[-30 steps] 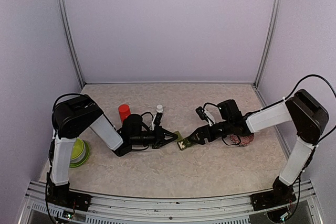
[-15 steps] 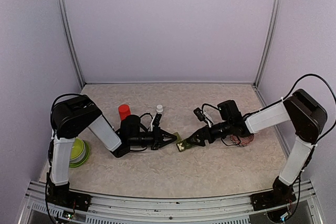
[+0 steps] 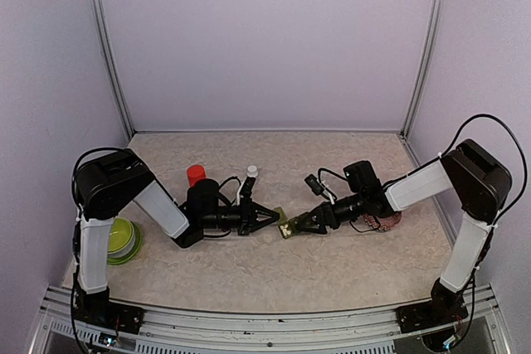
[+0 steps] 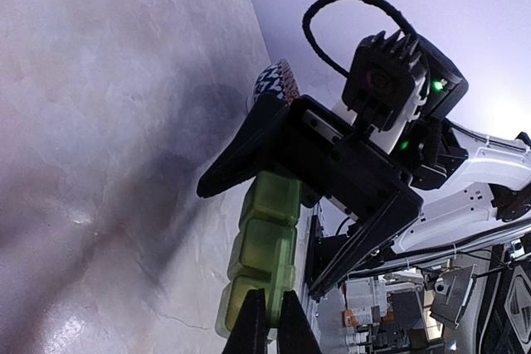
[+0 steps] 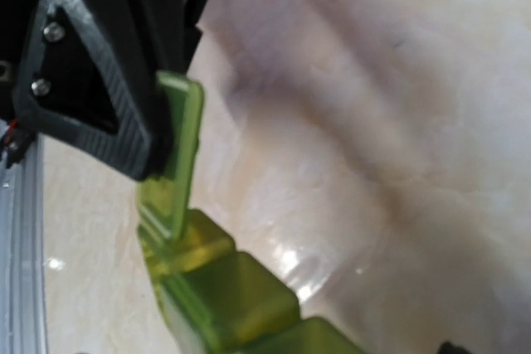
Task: Sort the pills into containers
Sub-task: Close the lid of the pill container.
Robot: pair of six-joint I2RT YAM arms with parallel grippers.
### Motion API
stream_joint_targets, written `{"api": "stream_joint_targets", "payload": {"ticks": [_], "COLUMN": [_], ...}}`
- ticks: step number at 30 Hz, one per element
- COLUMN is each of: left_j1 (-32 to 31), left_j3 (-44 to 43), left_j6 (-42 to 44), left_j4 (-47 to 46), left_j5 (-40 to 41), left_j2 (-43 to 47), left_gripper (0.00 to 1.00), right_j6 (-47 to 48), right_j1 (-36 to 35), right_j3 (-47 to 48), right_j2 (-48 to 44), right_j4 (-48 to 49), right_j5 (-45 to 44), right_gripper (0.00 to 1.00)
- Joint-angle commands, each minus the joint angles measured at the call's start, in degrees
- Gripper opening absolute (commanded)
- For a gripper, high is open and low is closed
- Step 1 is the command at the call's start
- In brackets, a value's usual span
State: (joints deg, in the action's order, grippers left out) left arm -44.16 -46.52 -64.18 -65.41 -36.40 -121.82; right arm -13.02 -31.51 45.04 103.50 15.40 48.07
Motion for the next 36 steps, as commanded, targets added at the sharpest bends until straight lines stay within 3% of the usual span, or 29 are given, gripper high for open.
{"api": "stream_joint_targets", "payload": {"ticks": [1,23,36], "left_j1": [-0.1,-0.9,-0.8], "left_j3": [0.4,-1.2,-1.4], "left_j6": [-0.2,-0.6,-0.5], "left_j4": [-2.4,-1.6,-1.3], "left_j5": [-1.7,-2.6,-2.5], "left_j2": [2.6,1.4,1.1], "left_gripper": [0.03,0.03,0.03], "right_j6": [-0.5,-7.3,-8.3], "right_j1": [0.8,1.0,1.0], "right_j3": [-0.5,-1.5,-1.3], "right_j2": [2.1,4.1,5.1], "right_j4": [3.0,10.9,12.0], "right_j5": [6.2,15.3,17.1], "right_gripper": [0.89,0.72,0.51]}}
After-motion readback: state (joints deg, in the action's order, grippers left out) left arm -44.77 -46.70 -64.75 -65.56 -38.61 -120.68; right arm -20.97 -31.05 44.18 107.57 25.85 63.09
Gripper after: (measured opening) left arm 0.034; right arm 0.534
